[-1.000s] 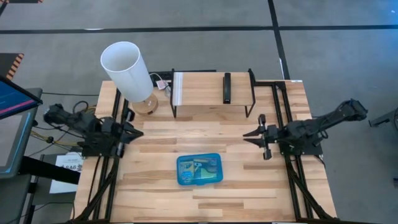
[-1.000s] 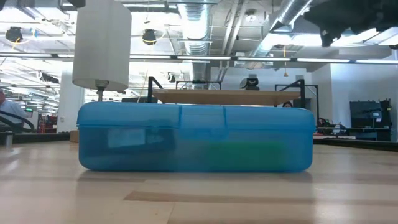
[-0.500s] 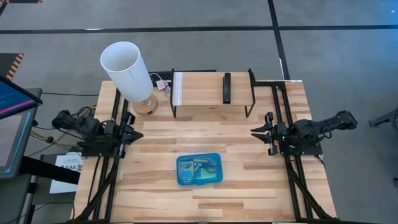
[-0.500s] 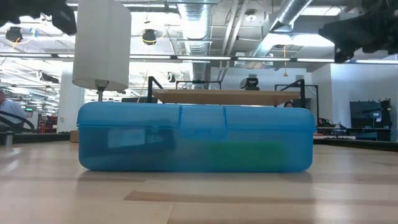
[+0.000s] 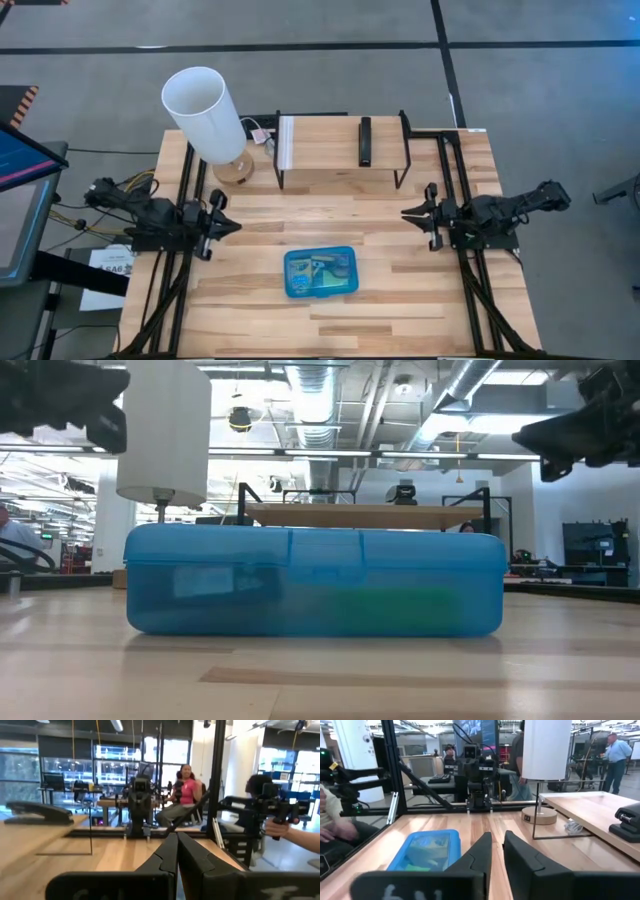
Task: Pack school essentials
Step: Return to Home Position
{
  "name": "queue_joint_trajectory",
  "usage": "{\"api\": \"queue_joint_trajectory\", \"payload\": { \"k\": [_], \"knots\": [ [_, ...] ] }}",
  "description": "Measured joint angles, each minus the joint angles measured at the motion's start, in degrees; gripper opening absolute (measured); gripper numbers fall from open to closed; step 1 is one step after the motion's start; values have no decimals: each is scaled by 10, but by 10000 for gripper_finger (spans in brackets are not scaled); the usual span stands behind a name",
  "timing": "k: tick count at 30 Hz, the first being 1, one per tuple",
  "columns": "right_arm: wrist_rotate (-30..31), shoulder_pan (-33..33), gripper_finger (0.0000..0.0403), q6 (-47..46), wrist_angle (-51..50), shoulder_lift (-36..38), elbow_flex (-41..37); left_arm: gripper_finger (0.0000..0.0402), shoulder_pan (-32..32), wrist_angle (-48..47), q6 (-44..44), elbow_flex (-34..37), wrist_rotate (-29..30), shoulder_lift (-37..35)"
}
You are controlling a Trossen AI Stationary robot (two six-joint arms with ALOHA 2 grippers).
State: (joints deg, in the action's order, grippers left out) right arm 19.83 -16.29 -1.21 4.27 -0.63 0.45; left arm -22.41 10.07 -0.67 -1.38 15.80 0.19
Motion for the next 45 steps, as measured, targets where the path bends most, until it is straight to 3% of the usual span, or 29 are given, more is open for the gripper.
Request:
{"api": "queue_joint_trajectory", "payload": {
  "k": [9, 22, 32, 45],
  "knots": [
    [-2, 0, 8, 26, -4, -1, 0, 0, 0, -22, -25, 8, -19, 0],
    [-2, 23, 11, 12, -6, -1, -1, 0, 0, -63, -31, 9, -37, 0],
    [-3, 26, 39, 12, -6, -1, -1, 0, 0, -63, -22, 9, -35, 0],
    [-2, 26, 38, 12, -6, -1, -2, 0, 0, -63, -30, 10, -35, 1]
  ]
}}
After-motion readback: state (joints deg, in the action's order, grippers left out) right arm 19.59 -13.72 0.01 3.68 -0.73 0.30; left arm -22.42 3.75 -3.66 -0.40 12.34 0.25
